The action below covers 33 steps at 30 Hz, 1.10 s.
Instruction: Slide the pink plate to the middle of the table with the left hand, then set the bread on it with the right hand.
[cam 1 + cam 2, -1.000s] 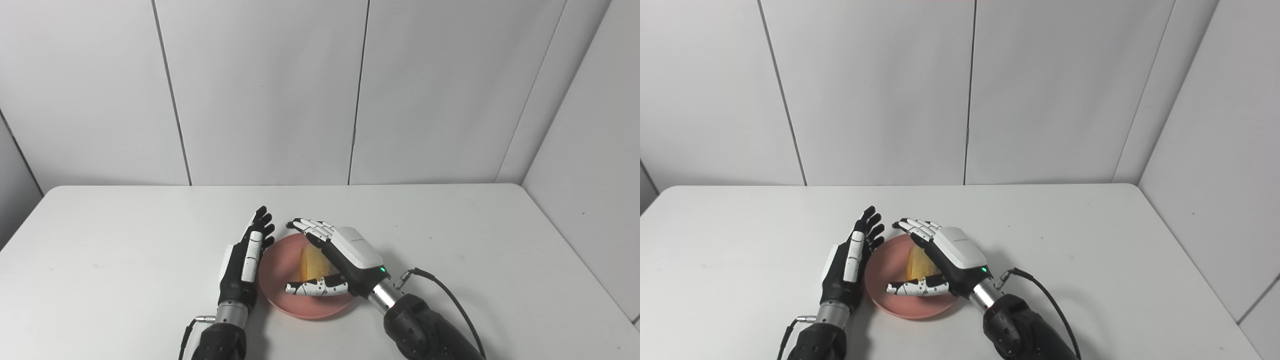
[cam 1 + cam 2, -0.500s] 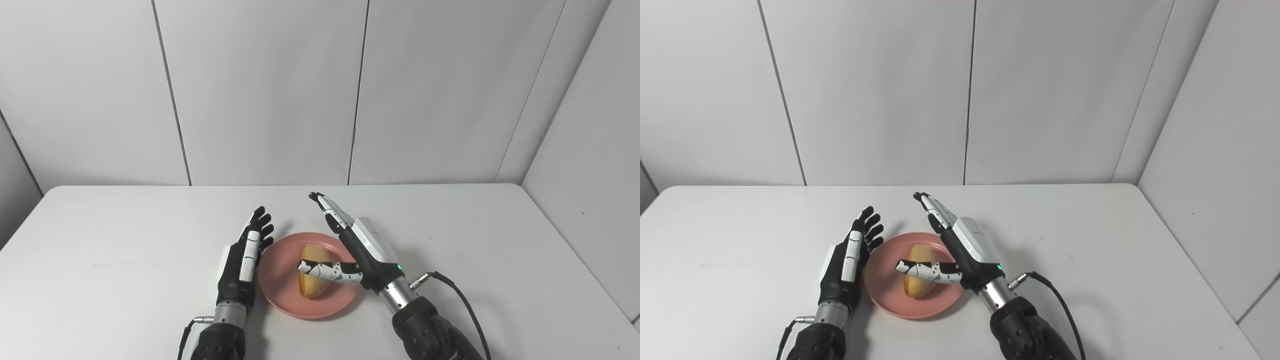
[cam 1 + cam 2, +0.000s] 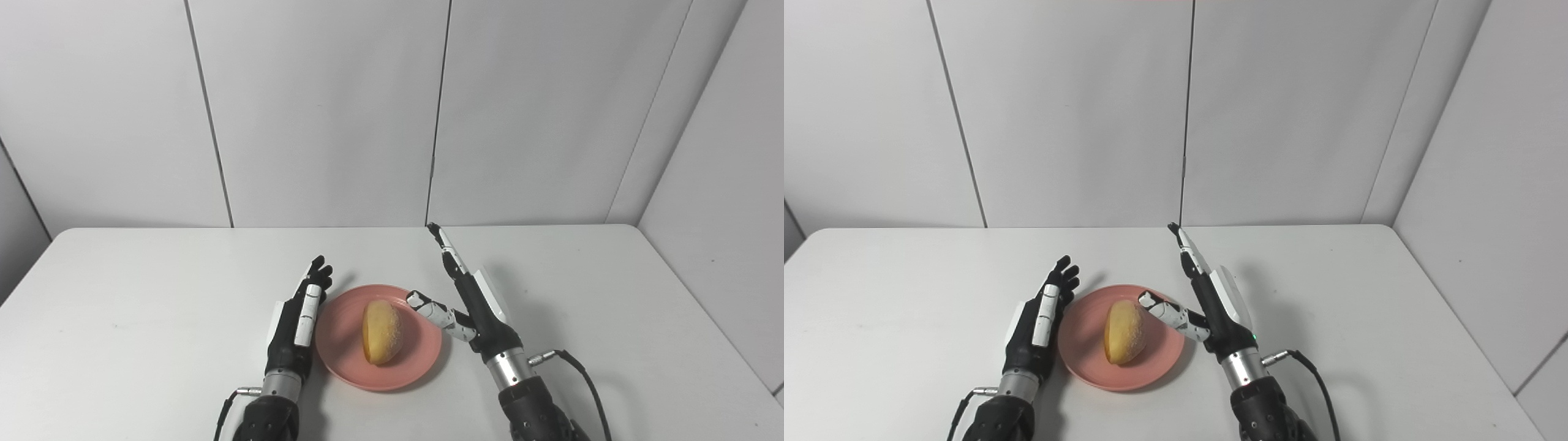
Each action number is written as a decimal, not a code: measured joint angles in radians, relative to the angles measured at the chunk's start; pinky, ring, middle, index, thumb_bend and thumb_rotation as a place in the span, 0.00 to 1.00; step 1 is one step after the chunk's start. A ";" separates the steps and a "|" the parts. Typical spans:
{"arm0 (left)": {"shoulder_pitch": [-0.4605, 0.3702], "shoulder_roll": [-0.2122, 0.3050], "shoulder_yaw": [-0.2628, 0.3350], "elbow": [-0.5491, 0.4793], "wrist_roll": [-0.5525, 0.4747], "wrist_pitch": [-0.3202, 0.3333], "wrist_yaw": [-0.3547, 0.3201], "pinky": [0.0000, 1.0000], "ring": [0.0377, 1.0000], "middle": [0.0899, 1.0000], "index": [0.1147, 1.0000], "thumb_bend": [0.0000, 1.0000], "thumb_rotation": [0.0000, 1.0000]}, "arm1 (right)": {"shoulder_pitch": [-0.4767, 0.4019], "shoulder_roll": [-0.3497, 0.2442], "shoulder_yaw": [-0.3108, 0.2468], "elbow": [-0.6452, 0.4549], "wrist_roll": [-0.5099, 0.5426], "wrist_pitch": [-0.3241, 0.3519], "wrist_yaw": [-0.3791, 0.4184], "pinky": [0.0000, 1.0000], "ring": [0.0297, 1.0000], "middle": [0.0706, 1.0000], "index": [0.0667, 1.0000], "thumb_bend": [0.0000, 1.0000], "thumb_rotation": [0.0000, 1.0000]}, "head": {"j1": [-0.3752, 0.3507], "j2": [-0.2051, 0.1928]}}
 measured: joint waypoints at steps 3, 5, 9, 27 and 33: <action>0.005 0.011 -0.001 -0.012 0.000 0.000 -0.004 1.00 0.98 0.97 0.95 0.75 1.00 | 0.026 0.012 -0.009 0.000 0.025 0.014 0.001 1.00 1.00 1.00 1.00 0.58 0.96 | 0.000 0.002; 0.009 0.017 -0.001 -0.019 -0.001 0.000 -0.010 1.00 0.98 0.98 0.96 0.76 1.00 | 0.037 0.017 -0.012 0.001 0.036 0.018 0.002 1.00 1.00 1.00 1.00 0.58 0.97 | 0.003 0.000; 0.019 0.024 0.000 -0.035 -0.002 0.000 -0.018 0.98 0.98 0.99 0.96 0.75 1.00 | 0.050 0.036 -0.030 0.000 0.053 0.053 0.002 1.00 1.00 1.00 1.00 0.61 0.99 | 0.003 0.003; 0.039 0.029 0.002 -0.066 -0.021 0.001 -0.024 1.00 1.00 1.00 1.00 0.77 1.00 | 0.066 0.067 -0.051 0.047 0.168 0.092 0.009 1.00 1.00 1.00 1.00 0.63 0.98 | -0.003 0.005; 0.040 0.029 0.003 -0.067 -0.024 0.007 -0.026 1.00 1.00 1.00 1.00 0.76 1.00 | 0.057 0.083 -0.074 0.068 0.233 0.092 0.011 1.00 1.00 1.00 1.00 0.63 0.95 | -0.006 0.003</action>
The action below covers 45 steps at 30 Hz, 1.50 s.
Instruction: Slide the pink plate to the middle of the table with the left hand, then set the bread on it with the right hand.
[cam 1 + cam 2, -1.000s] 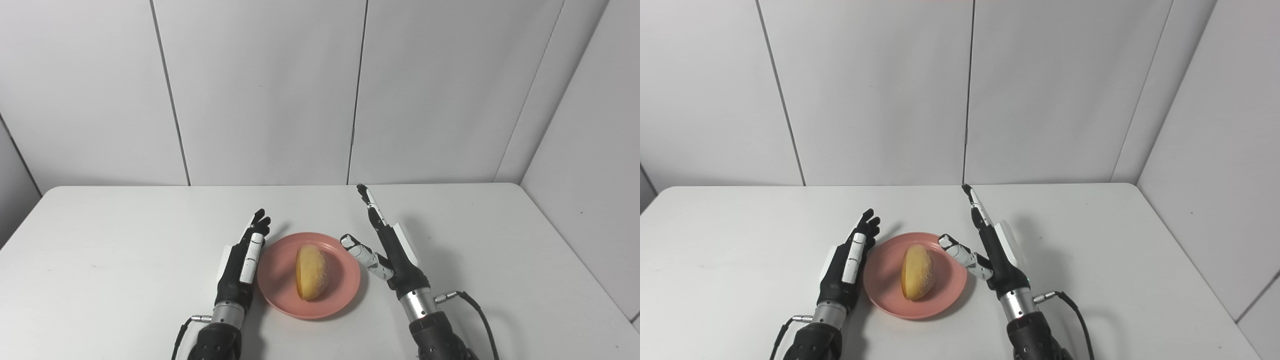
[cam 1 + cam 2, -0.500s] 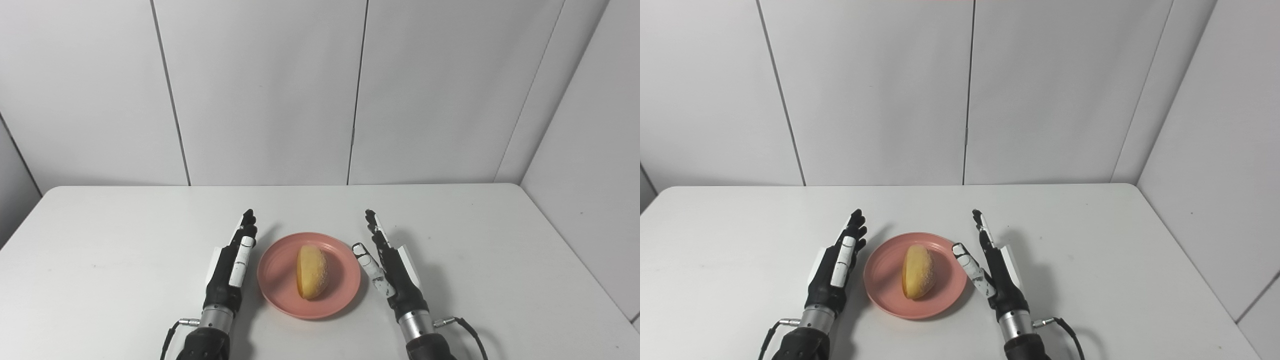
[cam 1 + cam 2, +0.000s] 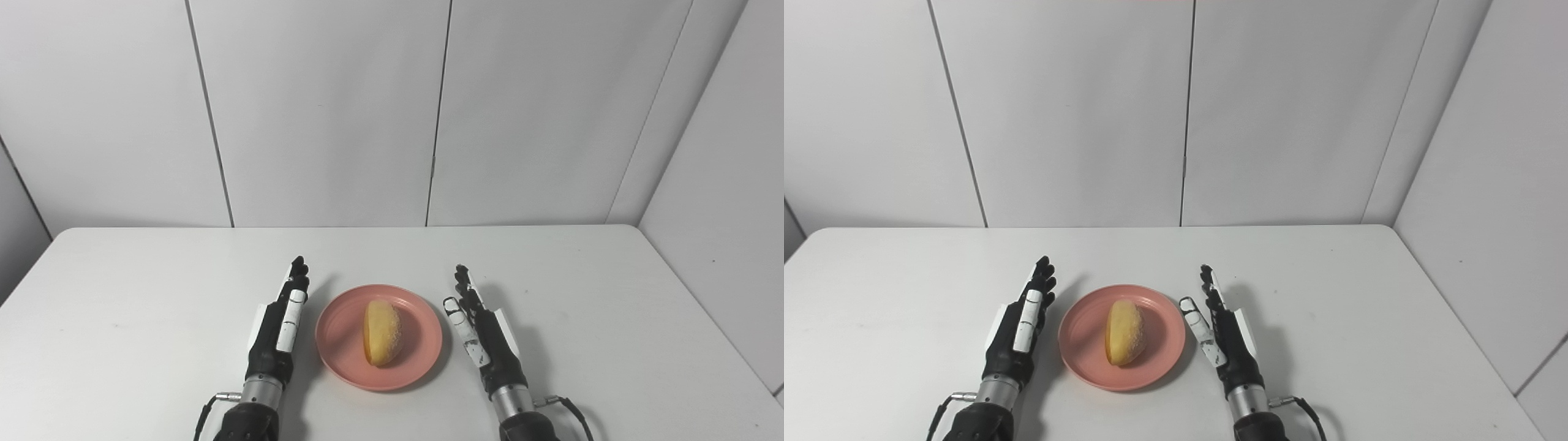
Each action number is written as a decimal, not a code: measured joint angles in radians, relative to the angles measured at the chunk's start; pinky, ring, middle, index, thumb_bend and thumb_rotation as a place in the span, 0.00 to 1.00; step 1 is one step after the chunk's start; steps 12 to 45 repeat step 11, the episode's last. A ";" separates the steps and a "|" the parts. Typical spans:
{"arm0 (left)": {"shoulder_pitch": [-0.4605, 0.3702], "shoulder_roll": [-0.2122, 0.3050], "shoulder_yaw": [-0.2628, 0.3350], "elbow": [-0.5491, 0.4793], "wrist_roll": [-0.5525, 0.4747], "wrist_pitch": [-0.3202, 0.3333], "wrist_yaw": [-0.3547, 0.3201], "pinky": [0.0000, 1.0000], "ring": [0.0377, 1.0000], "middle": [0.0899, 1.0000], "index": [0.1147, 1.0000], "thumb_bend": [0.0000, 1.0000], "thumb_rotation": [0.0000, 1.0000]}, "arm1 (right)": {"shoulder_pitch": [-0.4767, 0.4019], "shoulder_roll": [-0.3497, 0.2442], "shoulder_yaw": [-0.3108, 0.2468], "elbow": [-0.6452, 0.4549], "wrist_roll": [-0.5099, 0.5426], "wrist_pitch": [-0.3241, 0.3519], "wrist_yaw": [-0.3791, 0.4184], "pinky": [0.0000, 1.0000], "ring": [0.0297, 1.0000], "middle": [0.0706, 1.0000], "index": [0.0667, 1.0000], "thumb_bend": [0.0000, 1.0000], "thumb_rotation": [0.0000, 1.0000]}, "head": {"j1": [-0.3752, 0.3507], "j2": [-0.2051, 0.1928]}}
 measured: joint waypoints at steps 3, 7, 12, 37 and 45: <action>0.000 0.000 0.000 0.000 0.000 0.000 -0.004 1.00 1.00 1.00 1.00 0.77 1.00 | -0.002 0.007 -0.007 0.002 0.013 0.000 0.000 1.00 1.00 1.00 1.00 0.64 0.94 | 0.000 0.000; 0.000 0.000 0.000 0.000 0.000 0.000 -0.008 1.00 1.00 1.00 1.00 0.77 1.00 | -0.004 0.018 -0.025 0.005 0.057 0.000 0.007 1.00 1.00 1.00 1.00 0.64 0.93 | -0.002 -0.002; 0.000 0.000 0.001 0.000 0.000 0.000 -0.015 1.00 1.00 1.00 1.00 0.77 1.00 | -0.006 0.018 -0.031 0.007 0.074 0.000 0.012 1.00 1.00 1.00 1.00 0.62 0.93 | -0.003 0.000; 0.000 0.000 0.001 0.000 0.000 0.000 -0.015 1.00 1.00 1.00 1.00 0.77 1.00 | -0.006 0.018 -0.031 0.007 0.074 0.000 0.012 1.00 1.00 1.00 1.00 0.62 0.93 | -0.003 0.000; 0.000 0.000 0.001 0.000 0.000 0.000 -0.015 1.00 1.00 1.00 1.00 0.77 1.00 | -0.006 0.018 -0.031 0.007 0.074 0.000 0.012 1.00 1.00 1.00 1.00 0.62 0.93 | -0.003 0.000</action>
